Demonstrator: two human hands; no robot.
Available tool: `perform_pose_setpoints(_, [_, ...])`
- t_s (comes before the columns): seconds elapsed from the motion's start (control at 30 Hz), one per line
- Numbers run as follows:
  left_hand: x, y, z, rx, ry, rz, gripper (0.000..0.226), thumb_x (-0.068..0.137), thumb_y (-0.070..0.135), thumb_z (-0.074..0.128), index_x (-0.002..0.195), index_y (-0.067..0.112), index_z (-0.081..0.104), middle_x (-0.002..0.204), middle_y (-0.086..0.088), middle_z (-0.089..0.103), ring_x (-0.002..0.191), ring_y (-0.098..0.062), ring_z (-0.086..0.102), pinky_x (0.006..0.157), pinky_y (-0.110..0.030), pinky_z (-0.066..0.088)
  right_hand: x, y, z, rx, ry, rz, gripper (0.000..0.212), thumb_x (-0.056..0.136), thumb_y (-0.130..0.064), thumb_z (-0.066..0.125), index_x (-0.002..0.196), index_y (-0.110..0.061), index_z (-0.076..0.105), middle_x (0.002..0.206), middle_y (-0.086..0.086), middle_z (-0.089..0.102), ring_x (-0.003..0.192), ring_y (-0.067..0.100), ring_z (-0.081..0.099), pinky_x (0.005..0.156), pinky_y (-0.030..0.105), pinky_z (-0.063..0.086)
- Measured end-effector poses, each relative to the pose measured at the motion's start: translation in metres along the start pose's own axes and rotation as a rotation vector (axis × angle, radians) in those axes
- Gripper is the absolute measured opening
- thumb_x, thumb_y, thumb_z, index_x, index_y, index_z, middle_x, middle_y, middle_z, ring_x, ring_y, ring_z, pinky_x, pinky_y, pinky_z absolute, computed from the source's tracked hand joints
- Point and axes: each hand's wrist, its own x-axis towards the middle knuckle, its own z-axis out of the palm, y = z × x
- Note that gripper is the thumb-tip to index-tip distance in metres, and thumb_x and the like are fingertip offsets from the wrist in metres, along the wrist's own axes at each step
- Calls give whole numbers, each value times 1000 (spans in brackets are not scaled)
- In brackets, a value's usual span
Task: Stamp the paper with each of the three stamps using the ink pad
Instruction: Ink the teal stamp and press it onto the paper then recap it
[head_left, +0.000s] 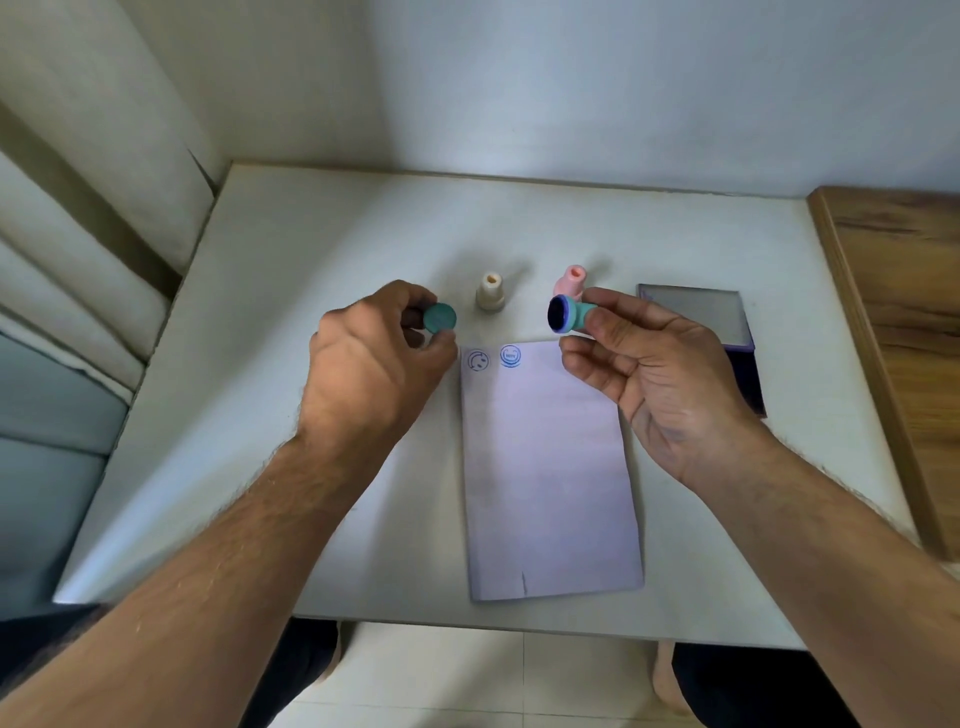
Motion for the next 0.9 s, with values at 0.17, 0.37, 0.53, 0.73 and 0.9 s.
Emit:
perform_pose_setpoints(0.17, [-8,20,-8,-190,-7,82,20,74,25,71,93,28,70,79,14,71,70,-5,68,75,-20,56,-2,-1,3,47,-78,7,22,91,-5,59,111,-5,67,92,15,70,81,27,73,73,35,60])
perform_pose_setpoints(0.37, [-19,25,-2,-255,-156,201,30,73,19,76,102,23,74,87,9,72,76,-5,69,74,-16,56,-5,3,10,84,-161,23,21,97,-9,51,115,-7,61,102,21,73,99,31,71,85,41,58])
perform_pose_setpoints(0.53, [-20,26,-2,-382,-204,159,27,75,16,80,101,21,74,85,5,73,75,-7,70,74,-22,58,-6,2,11,106,-177,21,24,98,-7,48,119,-1,57,102,20,74,98,27,72,84,36,59])
perform_pose_setpoints(0.73, [-18,25,-2,-553,-306,117,30,77,13,80,104,23,73,92,4,74,84,-10,71,79,-30,59,-8,3,13,134,-200,37,24,98,-3,46,119,0,58,102,16,75,95,26,73,80,34,59])
perform_pose_setpoints(0.9, [-16,22,-1,-676,-360,94,31,78,14,79,107,21,72,105,4,75,98,-13,72,92,-37,55,-8,3,13,131,-198,43,25,98,-3,47,120,-1,58,104,15,75,97,26,73,81,34,59])
